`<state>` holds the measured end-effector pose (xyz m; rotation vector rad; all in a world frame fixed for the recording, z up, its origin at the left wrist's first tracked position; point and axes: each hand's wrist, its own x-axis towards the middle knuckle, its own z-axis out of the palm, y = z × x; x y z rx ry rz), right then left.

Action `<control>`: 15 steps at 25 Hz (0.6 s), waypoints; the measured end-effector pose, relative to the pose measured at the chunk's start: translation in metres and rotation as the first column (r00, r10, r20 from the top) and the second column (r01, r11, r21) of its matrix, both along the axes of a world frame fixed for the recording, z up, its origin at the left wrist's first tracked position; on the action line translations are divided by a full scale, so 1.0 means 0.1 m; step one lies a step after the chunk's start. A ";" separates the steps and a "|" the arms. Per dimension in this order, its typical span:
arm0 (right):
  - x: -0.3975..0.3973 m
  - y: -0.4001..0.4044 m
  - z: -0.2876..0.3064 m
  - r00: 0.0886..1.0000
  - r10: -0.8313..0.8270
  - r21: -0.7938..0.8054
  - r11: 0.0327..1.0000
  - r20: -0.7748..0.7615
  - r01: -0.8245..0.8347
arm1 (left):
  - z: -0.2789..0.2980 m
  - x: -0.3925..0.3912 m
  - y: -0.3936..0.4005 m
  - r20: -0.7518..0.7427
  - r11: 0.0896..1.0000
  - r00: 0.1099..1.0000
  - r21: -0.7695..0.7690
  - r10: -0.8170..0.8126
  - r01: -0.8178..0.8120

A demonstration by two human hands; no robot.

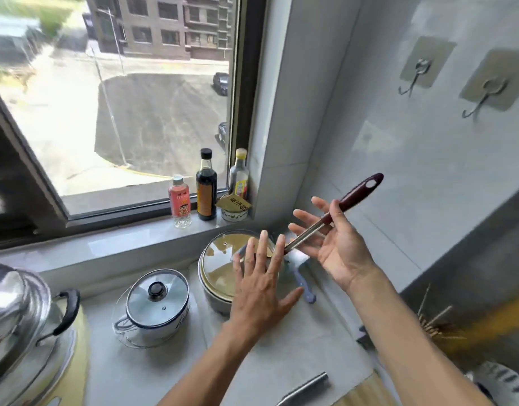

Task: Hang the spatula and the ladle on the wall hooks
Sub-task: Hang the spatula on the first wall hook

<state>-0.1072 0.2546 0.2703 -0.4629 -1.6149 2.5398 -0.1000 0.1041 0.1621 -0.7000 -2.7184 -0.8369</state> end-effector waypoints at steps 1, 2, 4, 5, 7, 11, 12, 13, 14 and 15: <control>-0.05 0.14 0.21 1.000 -0.007 0.053 0.999 -0.016 0.008 | 0.16 -0.09 0.17 -0.009 1.000 1.000 0.014 -0.024 0.025; -0.11 0.28 0.42 1.000 -0.013 0.102 0.995 -0.028 0.016 | 0.31 -0.18 0.34 -0.016 0.999 0.999 0.023 -0.048 0.048; -0.23 0.55 0.74 0.999 -0.026 0.193 0.981 -0.038 0.033 | 0.54 -0.33 0.65 -0.033 0.996 0.996 0.036 -0.081 0.082; -0.30 0.67 0.85 0.999 -0.026 0.232 0.972 -0.036 0.033 | 0.63 -0.39 0.79 -0.040 0.995 0.995 0.043 -0.089 0.091; -0.42 0.82 1.00 1.000 -0.017 0.294 0.956 -0.022 0.023 | 0.74 -0.49 0.98 -0.031 0.994 0.995 0.057 -0.095 0.097; -0.69 0.96 1.11 1.000 -0.008 0.365 0.931 0.024 -0.002 | 0.82 -0.63 1.23 0.019 0.989 0.997 0.129 -0.076 0.073; -0.76 0.96 1.13 0.999 -0.004 0.378 0.926 0.034 -0.009 | 0.82 -0.67 1.26 0.036 0.987 0.997 0.149 -0.072 0.066; -0.82 0.97 1.13 0.999 -0.001 0.390 0.921 0.042 -0.016 | 0.82 -0.71 1.29 0.050 0.986 0.996 0.157 -0.068 0.060; -0.87 0.97 1.14 0.999 0.002 0.397 0.918 0.046 -0.020 | 0.82 -0.75 1.30 0.057 0.987 0.996 0.153 -0.064 0.055; -0.92 0.98 1.14 0.999 0.003 0.402 0.915 0.044 -0.021 | 0.82 -0.79 1.31 0.061 0.987 0.996 0.149 -0.061 0.051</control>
